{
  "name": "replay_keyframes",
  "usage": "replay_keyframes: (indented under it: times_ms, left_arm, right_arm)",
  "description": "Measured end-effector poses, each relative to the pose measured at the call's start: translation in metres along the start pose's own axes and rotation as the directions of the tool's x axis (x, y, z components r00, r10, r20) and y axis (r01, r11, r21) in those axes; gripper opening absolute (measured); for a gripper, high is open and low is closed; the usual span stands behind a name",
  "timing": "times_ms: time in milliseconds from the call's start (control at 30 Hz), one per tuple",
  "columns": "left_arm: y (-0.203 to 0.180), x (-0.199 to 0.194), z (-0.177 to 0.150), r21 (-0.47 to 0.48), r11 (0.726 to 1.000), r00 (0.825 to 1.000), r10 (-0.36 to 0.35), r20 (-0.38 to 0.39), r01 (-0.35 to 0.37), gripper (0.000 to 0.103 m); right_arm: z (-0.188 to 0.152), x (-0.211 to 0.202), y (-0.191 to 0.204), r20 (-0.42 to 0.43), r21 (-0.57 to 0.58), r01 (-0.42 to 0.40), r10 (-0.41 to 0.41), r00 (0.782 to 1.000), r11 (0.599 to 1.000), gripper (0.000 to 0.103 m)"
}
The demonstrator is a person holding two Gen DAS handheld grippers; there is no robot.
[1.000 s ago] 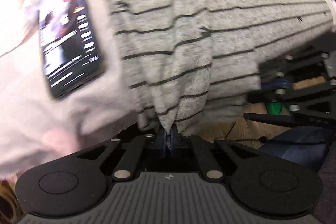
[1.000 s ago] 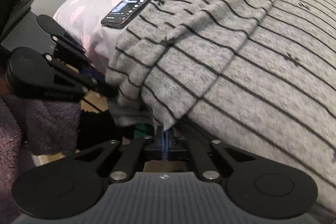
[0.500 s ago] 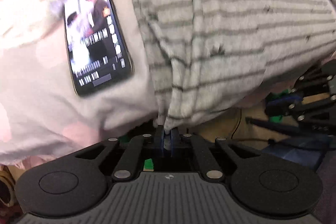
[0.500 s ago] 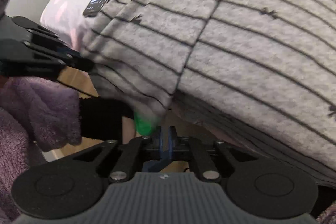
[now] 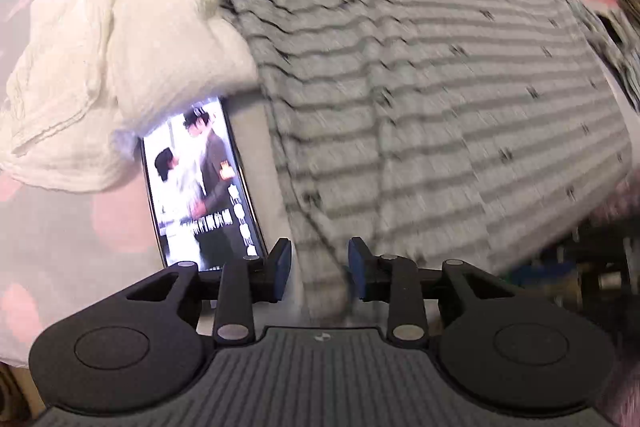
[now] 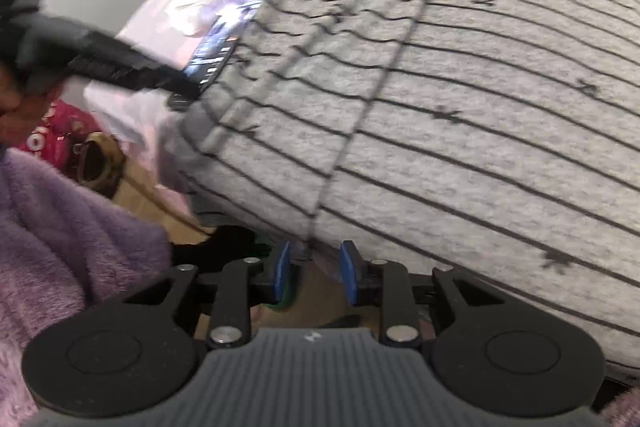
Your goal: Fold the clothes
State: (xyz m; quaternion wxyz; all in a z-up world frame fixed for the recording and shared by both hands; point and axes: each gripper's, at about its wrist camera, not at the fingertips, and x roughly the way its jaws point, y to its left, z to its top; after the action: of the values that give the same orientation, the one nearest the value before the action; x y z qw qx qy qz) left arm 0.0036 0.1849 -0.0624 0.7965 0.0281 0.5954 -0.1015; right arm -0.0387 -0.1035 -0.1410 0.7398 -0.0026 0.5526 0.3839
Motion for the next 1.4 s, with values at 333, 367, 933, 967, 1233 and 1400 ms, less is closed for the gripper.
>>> replay_keyframes:
  times_ms: [333, 367, 933, 967, 1233, 1400]
  left_arm:
    - [0.006, 0.035, 0.028, -0.002, 0.996, 0.995, 0.091, 0.028, -0.091, 0.012]
    - [0.004, 0.034, 0.029, 0.014, 0.995, 0.995, 0.097, 0.031, -0.097, 0.009]
    - [-0.028, 0.008, 0.001, 0.207, 0.916, 0.939, 0.332, 0.092, -0.344, 0.008]
    - [-0.033, 0.004, -0.004, 0.227, 0.920, 0.947, 0.307, 0.094, -0.321, 0.008]
    - [-0.074, 0.014, -0.050, 0.395, 0.883, 0.963, 0.270, 0.014, -0.253, 0.008]
    - [-0.076, 0.038, -0.073, 0.456, 0.849, 0.930, 0.352, -0.107, -0.269, 0.008]
  right_arm:
    - [-0.002, 0.013, -0.002, -0.001, -0.018, -0.021, 0.021, 1.000, 1.000, 0.022]
    - [-0.002, 0.014, -0.002, 0.004, -0.020, -0.019, 0.019, 1.000, 1.000, 0.018]
    - [-0.010, 0.020, -0.008, -0.099, -0.017, 0.030, -0.032, 0.995, 0.999, 0.007]
    - [-0.010, 0.019, -0.008, -0.097, -0.017, 0.030, -0.032, 0.995, 0.999, 0.007]
    - [-0.008, 0.006, -0.009, -0.063, -0.007, 0.059, -0.059, 0.996, 0.998, 0.009]
    - [-0.001, -0.021, -0.014, 0.006, 0.020, 0.087, -0.087, 0.996, 0.996, 0.019]
